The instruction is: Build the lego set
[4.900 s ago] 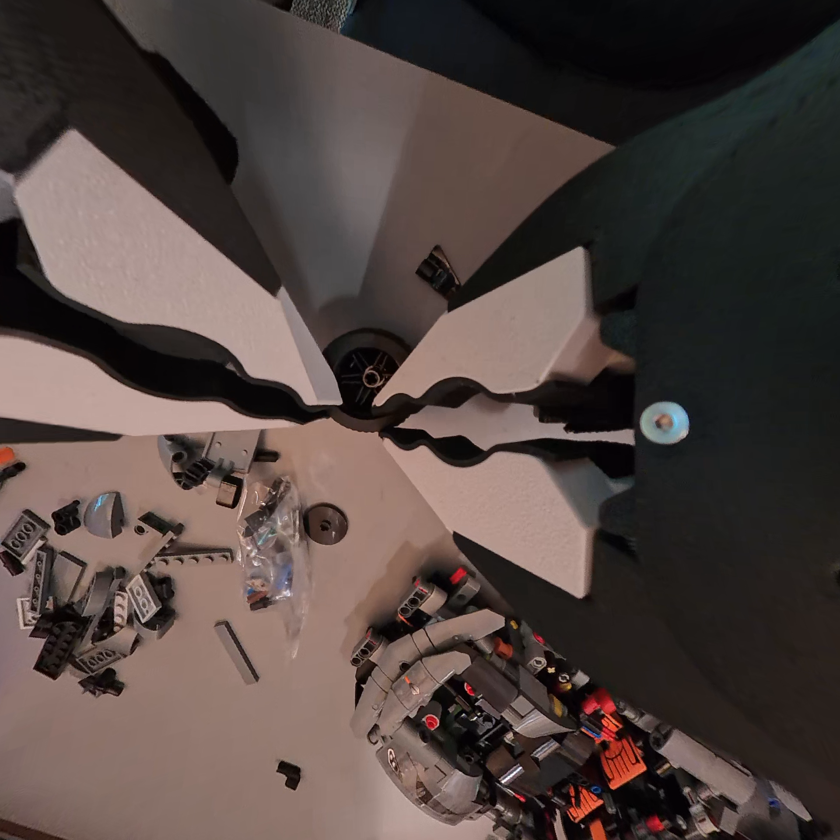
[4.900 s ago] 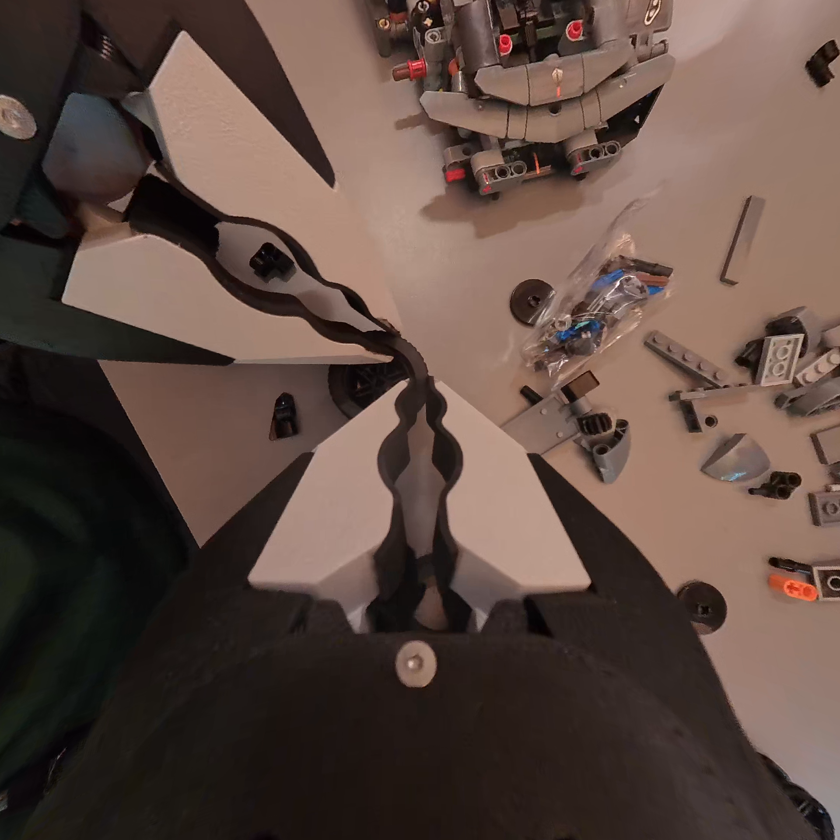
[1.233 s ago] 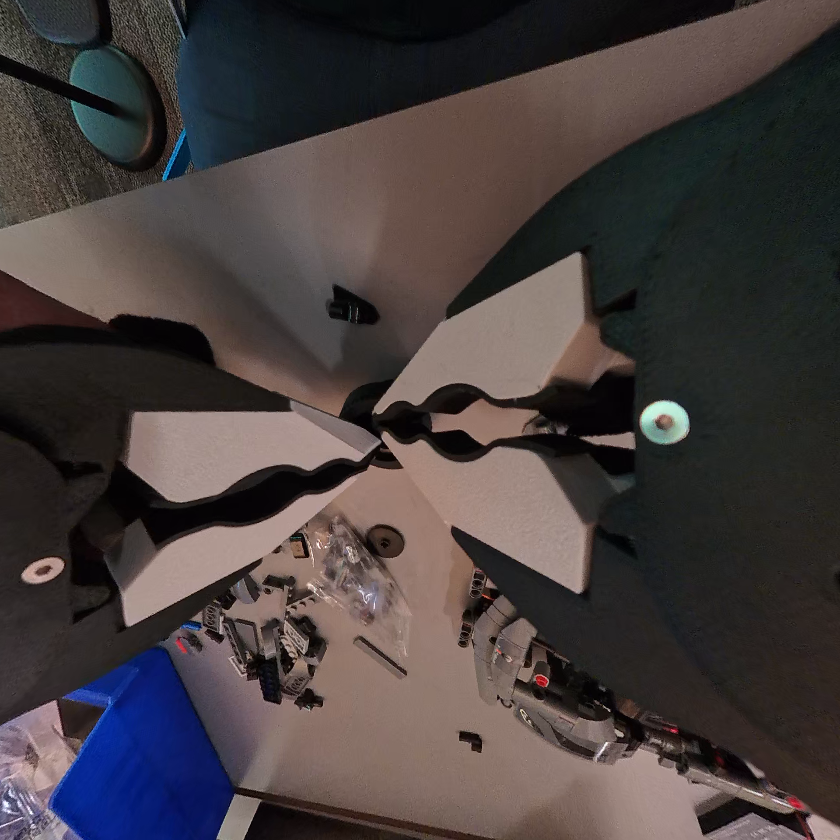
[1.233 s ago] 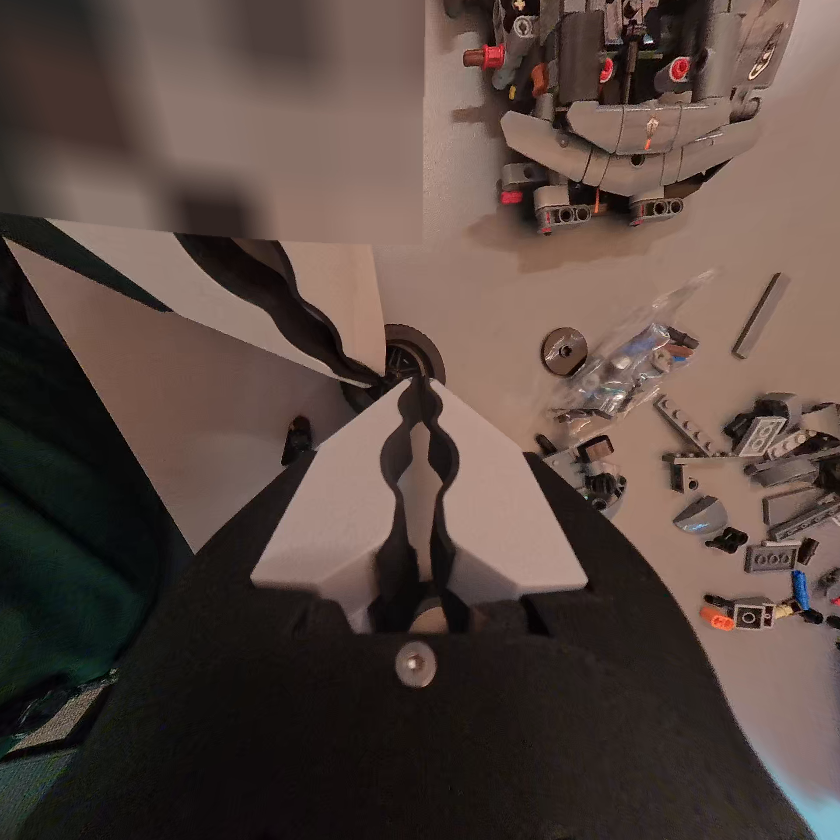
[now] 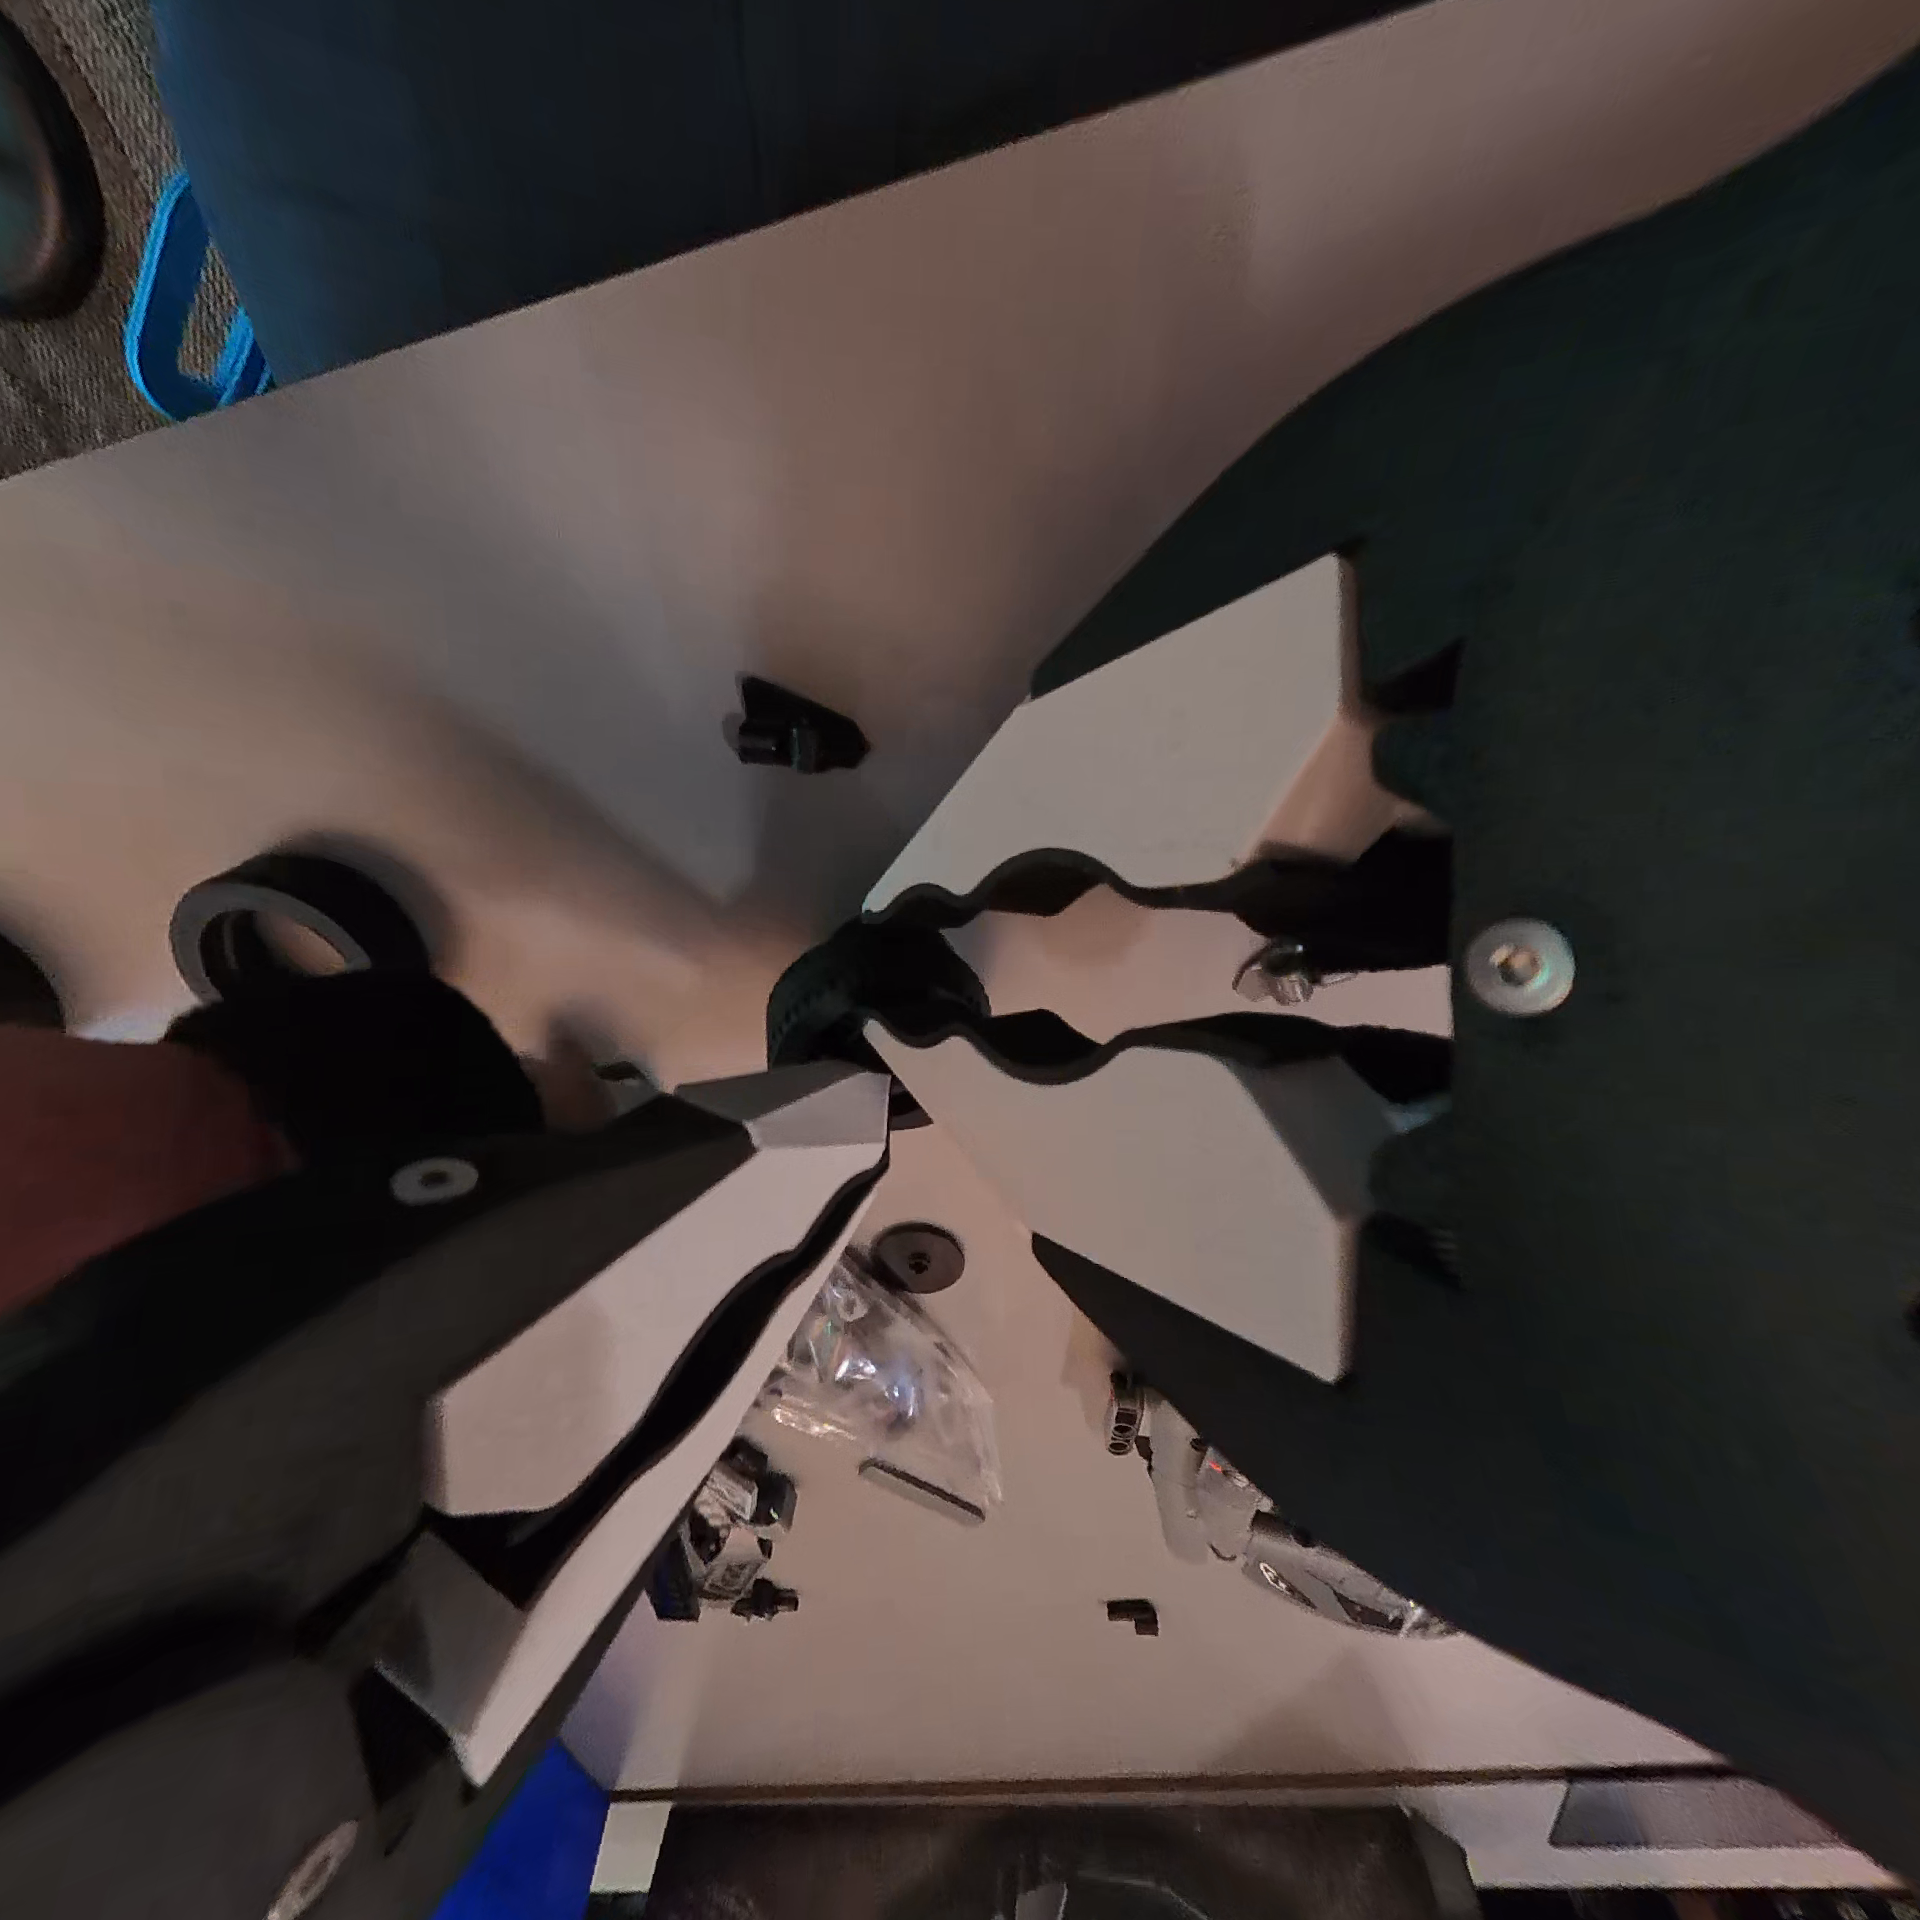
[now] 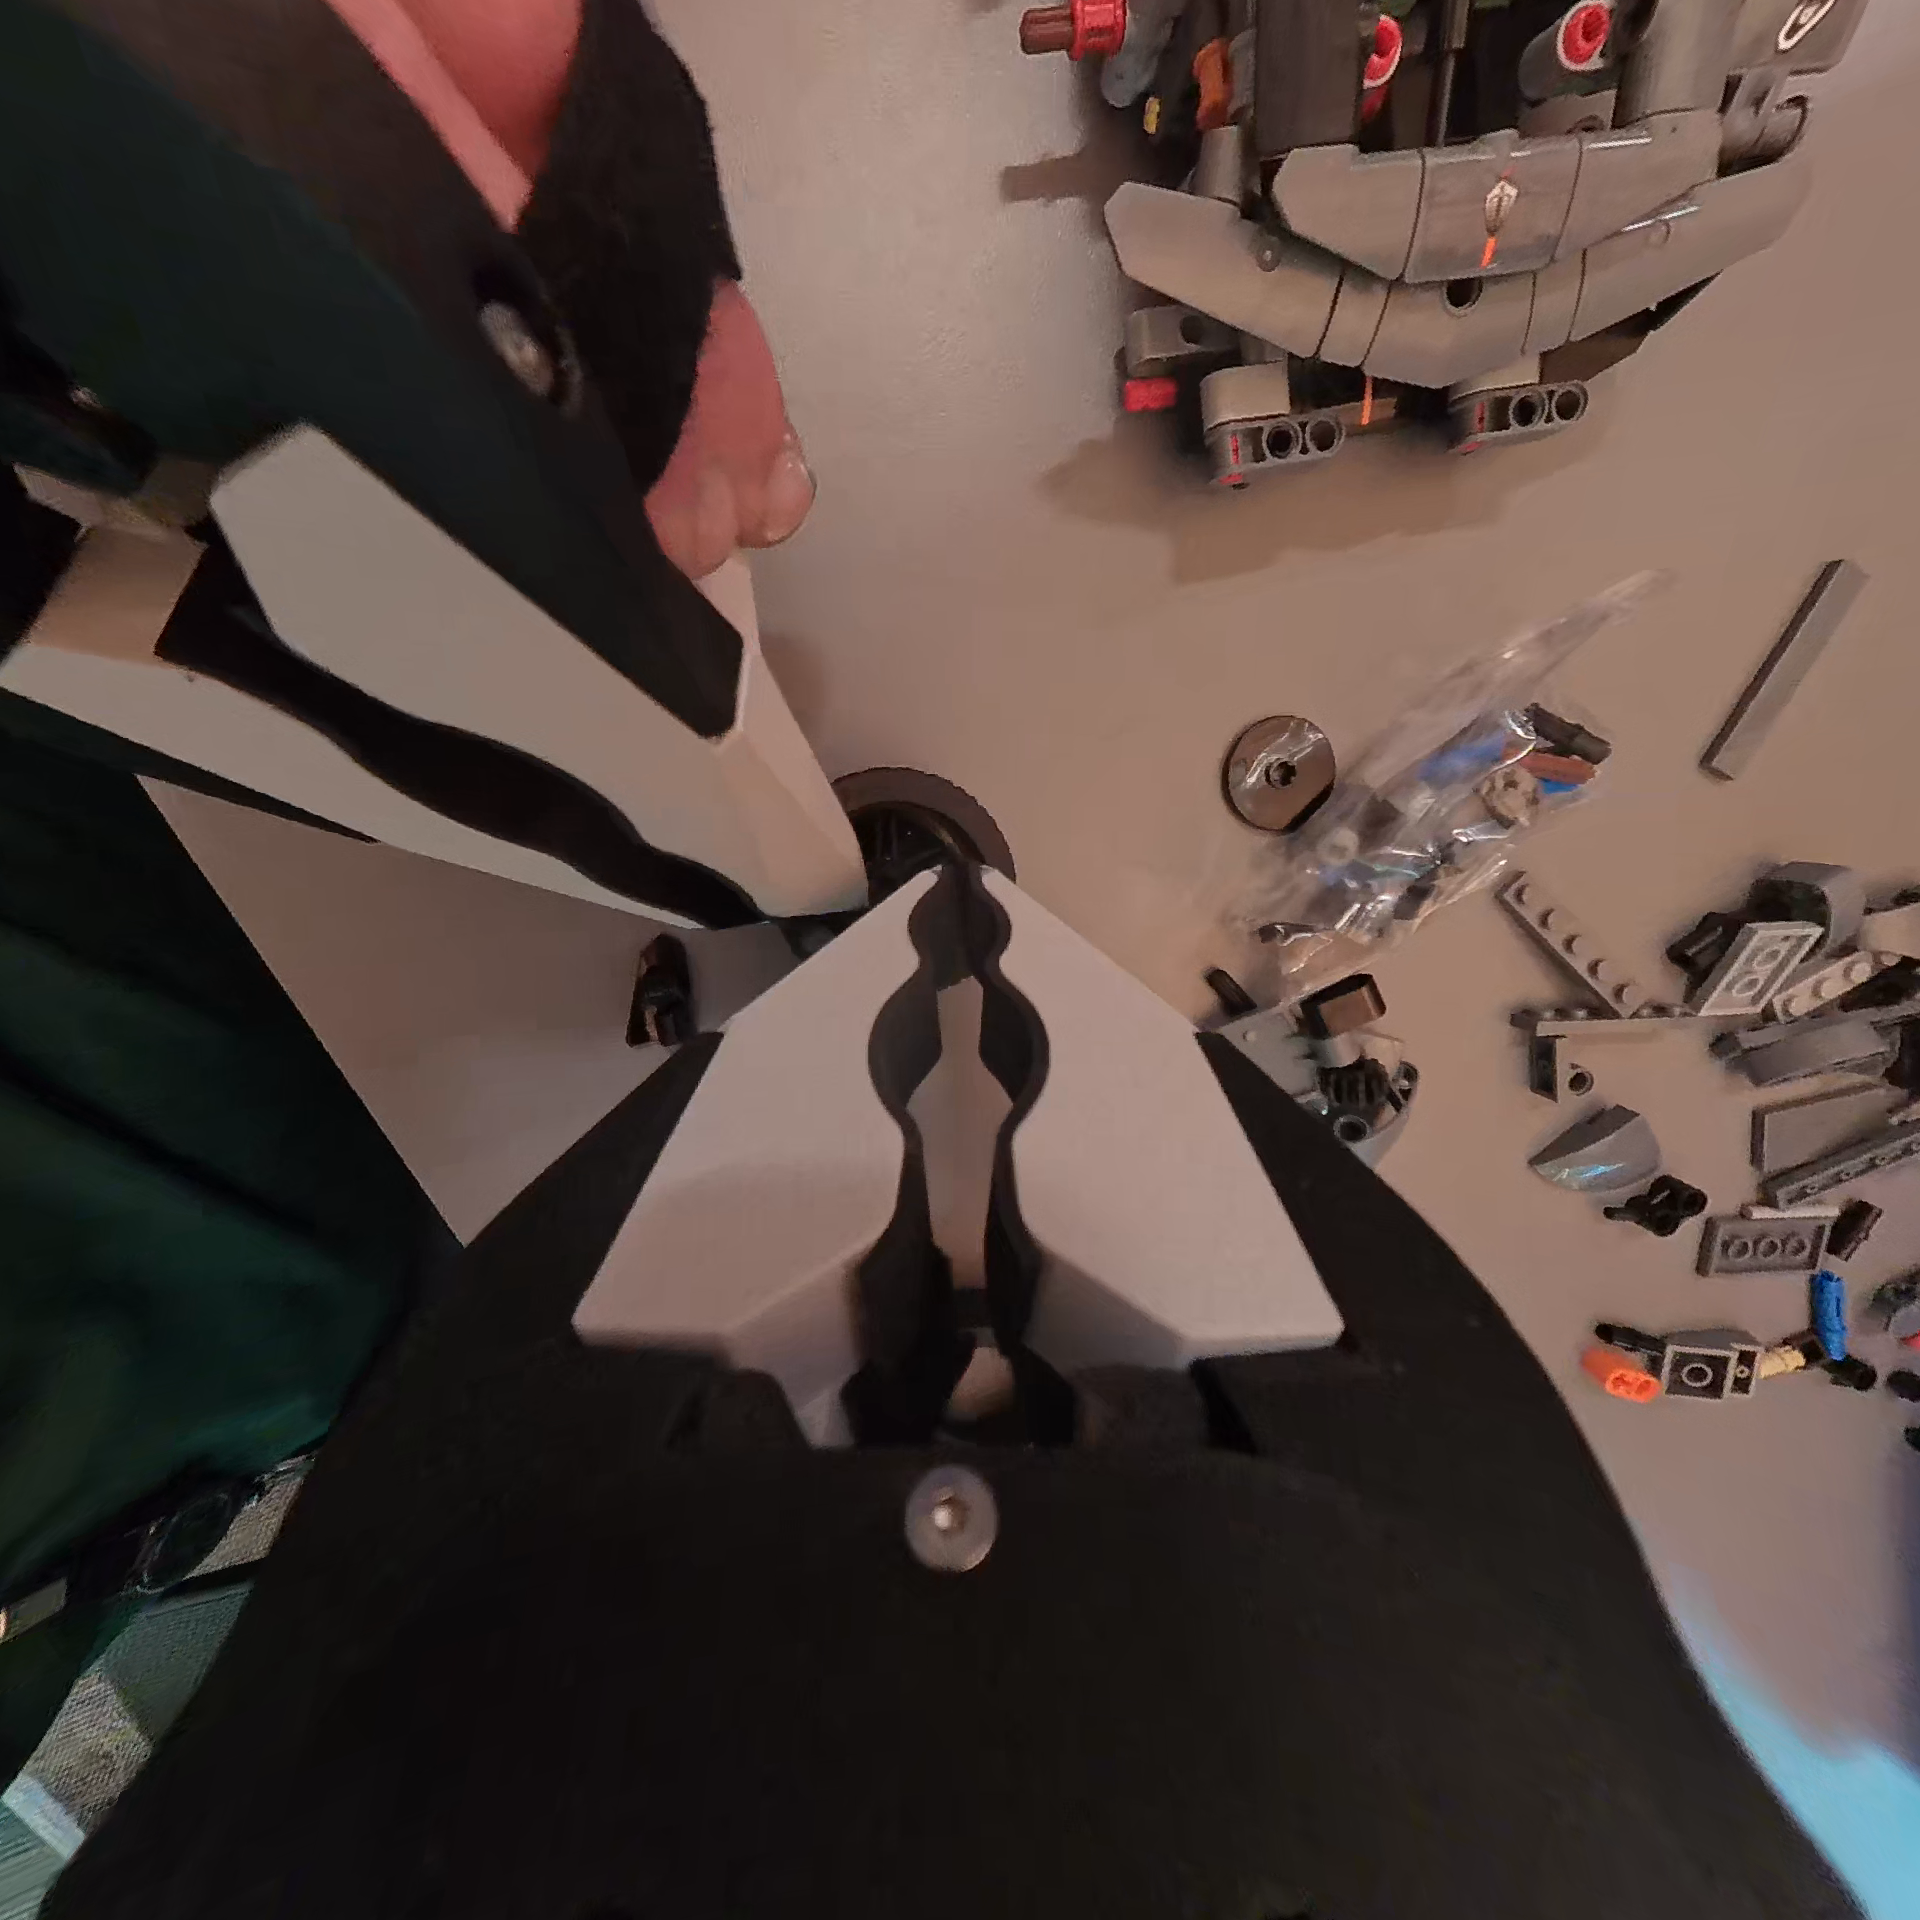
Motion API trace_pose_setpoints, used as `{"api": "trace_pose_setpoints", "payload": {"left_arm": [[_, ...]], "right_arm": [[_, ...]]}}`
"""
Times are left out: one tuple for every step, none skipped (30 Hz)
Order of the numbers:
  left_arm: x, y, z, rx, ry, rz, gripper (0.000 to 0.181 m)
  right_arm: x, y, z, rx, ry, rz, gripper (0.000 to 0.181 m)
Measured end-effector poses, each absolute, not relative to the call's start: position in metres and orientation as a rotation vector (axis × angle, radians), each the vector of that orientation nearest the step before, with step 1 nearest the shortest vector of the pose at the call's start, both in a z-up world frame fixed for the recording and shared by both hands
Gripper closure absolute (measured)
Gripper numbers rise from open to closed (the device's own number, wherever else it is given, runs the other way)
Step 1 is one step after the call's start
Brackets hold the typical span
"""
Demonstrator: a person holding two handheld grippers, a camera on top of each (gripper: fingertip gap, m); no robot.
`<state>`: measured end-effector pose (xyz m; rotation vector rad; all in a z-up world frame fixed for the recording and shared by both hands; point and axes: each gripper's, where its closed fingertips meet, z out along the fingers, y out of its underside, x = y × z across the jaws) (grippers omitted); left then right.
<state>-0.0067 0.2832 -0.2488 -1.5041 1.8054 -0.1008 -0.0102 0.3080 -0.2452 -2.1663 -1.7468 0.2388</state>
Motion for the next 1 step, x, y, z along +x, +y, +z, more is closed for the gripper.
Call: {"api": "trace_pose_setpoints", "payload": {"left_arm": [[-0.0068, 0.2834, -0.2492, -1.488, 1.801, -0.074, 0.17]], "right_arm": [[-0.0103, 0.3082, -0.2453, -2.168, -1.742, 0.225, 0.181]]}}
